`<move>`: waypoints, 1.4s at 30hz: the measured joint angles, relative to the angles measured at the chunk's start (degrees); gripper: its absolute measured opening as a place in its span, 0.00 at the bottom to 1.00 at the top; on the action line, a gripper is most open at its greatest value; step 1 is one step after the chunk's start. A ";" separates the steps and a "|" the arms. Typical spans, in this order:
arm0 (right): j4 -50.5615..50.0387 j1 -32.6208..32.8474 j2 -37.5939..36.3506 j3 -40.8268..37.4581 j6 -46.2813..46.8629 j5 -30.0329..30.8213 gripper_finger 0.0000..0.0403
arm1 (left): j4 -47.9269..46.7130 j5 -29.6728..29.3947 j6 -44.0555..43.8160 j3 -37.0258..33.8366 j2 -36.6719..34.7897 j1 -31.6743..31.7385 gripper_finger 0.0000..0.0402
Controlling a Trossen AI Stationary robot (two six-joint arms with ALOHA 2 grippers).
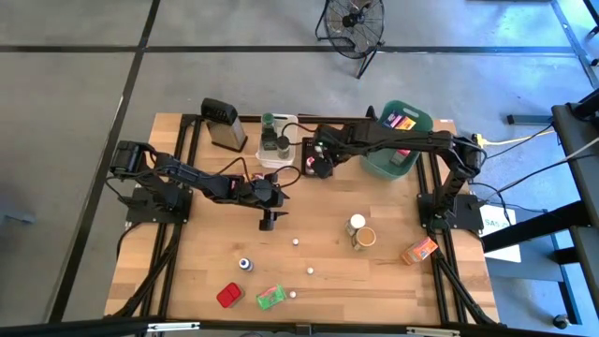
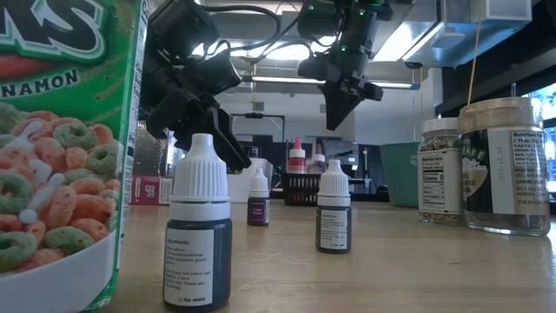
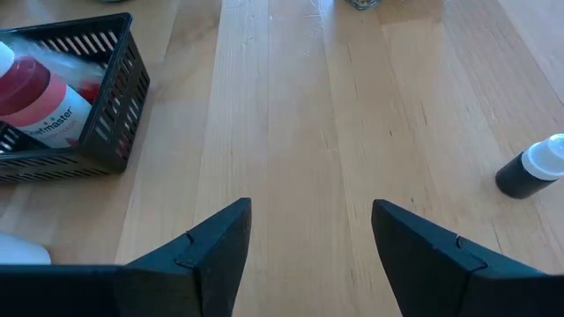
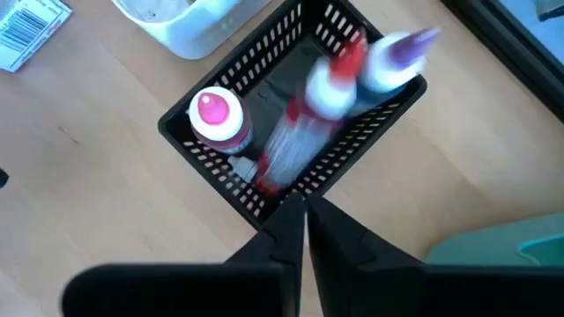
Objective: Pick & Place Kitchen Items
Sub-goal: Put the large red food coloring bottle into the black bin
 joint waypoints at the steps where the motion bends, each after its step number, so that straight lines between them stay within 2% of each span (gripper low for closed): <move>1: 0.00 -0.08 0.00 0.00 -0.16 -0.19 0.04 | 0.00 0.00 0.00 0.00 0.00 0.00 0.58; 21: 1.36 -0.14 0.00 -0.01 0.71 -3.02 0.03 | -0.87 0.00 -0.02 0.00 0.00 0.00 0.58; 26: 1.40 -0.17 0.06 -0.02 -0.55 -6.08 0.06 | -0.87 0.00 -0.04 0.00 0.00 0.00 0.57; 30: 1.82 -0.12 1.19 -0.04 -3.55 -8.19 0.12 | -1.32 0.00 -0.02 0.00 0.00 0.01 0.58; 39: 6.70 -0.21 5.96 -0.09 -7.74 -8.34 0.38 | -2.99 -0.02 -0.06 0.00 0.00 0.01 0.58; 42: 7.17 -0.74 6.93 -0.09 -7.91 -8.34 0.43 | -2.99 -0.02 -0.04 0.00 0.00 0.00 0.58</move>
